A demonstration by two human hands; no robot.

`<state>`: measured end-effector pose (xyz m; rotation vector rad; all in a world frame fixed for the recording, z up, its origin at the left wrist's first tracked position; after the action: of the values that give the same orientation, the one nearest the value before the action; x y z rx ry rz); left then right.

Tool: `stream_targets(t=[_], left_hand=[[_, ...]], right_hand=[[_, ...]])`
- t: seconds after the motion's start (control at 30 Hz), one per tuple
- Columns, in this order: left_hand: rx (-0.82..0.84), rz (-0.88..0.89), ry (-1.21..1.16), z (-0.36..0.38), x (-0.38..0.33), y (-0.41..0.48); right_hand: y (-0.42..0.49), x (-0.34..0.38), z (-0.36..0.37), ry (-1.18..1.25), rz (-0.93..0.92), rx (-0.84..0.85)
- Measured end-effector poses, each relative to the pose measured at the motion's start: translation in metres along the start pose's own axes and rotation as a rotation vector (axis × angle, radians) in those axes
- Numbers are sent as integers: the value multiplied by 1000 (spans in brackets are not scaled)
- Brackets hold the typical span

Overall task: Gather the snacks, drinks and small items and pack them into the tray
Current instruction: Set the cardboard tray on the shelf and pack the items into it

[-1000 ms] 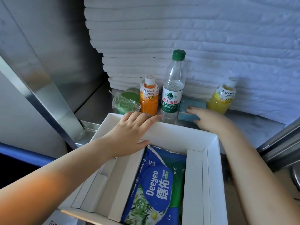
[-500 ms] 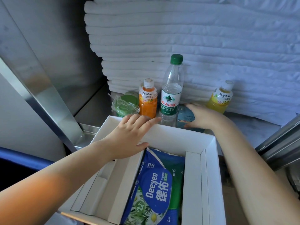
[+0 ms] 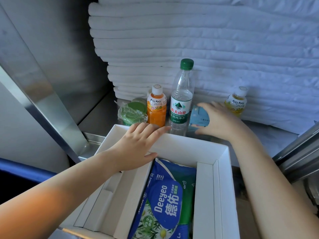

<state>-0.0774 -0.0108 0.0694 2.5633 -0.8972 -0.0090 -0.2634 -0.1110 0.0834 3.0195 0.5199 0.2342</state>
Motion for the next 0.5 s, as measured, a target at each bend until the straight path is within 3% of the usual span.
stream_targets(t=[0.3, 0.5], left_hand=[[92, -29, -37, 4, 2, 0], [170, -40, -58, 4, 3, -2]], right_hand=[[-49, 43, -74, -21, -96, -406], [-75, 63, -64, 130, -169, -185]])
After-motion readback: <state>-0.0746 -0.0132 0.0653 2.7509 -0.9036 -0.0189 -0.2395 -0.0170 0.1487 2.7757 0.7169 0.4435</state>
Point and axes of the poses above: each hand's wrist, its own y-axis towards the middle knuckle, its own z-axis out of the palm, x = y × z, the point moved 9 cm from there along y, towards the middle knuckle, and after that the axes turned 6 degrees about -y, right-handed, at the moved point
